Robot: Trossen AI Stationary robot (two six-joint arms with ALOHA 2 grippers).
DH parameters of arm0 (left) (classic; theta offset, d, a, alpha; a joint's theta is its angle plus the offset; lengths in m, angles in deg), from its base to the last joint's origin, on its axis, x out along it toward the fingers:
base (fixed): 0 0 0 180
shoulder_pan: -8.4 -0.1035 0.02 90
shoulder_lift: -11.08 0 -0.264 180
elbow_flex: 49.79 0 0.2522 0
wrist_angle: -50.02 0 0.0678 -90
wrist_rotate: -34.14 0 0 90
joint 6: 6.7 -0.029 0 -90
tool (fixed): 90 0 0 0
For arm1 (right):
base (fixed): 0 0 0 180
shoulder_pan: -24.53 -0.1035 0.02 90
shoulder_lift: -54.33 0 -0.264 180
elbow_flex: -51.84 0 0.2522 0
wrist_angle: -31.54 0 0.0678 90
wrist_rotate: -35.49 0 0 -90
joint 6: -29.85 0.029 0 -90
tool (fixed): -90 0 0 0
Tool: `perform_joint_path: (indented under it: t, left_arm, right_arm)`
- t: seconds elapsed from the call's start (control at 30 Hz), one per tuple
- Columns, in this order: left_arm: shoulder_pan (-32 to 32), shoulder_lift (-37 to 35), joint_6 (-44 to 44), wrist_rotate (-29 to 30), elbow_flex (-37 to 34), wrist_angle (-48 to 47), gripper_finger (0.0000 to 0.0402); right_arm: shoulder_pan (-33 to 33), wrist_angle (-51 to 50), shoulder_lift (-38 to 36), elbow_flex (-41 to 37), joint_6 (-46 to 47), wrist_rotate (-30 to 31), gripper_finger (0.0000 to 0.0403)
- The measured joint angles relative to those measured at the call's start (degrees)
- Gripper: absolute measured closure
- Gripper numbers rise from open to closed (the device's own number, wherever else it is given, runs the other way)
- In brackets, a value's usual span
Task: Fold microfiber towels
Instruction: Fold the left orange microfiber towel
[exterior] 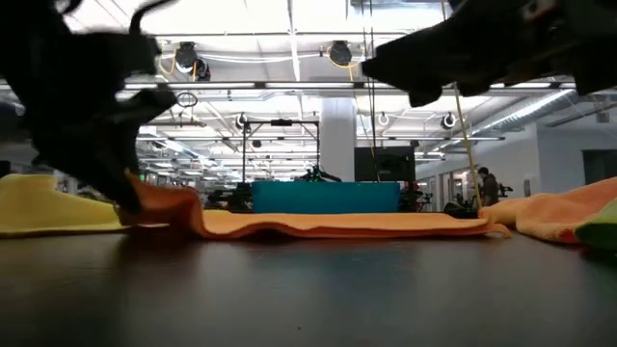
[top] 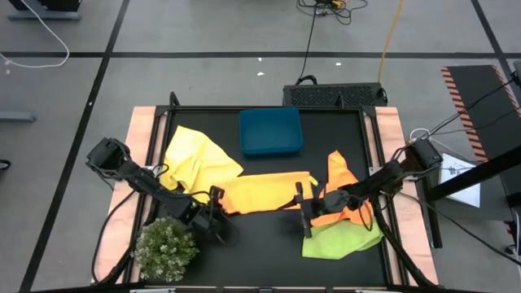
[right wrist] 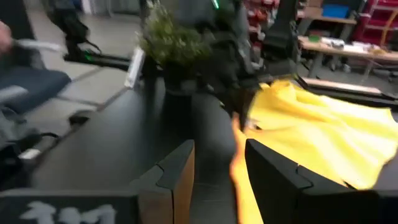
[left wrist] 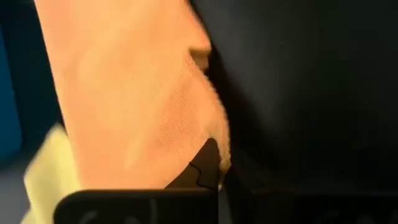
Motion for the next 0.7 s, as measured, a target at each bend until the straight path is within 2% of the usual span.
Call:
perform_joint_path:
  t: [0.2, 0.37, 0.57, 0.7]
  left_arm:
    - [0.0, 0.0, -1.4, 0.1, 5.1, -0.1, 0.0395]
    - [0.1, 0.0, -1.1, -0.3, 8.0, -0.5, 0.0398]
    - [0.1, -0.1, -1.2, -0.4, 8.9, -0.8, 0.0392]
    - [0.1, -0.1, -1.1, -0.4, 8.9, -1.1, 0.0398]
  right_arm:
    - [0.0, -11.0, 4.9, 8.9, -0.6, 3.3, 0.0268]
    - [-0.2, -14.9, 10.7, 16.1, -3.2, 4.5, 0.0261]
    - [-0.2, -20.8, 16.3, 24.1, -5.7, 11.0, 0.0212]
    - [-0.1, -21.1, 19.2, 28.1, -6.6, 11.1, 0.0168]
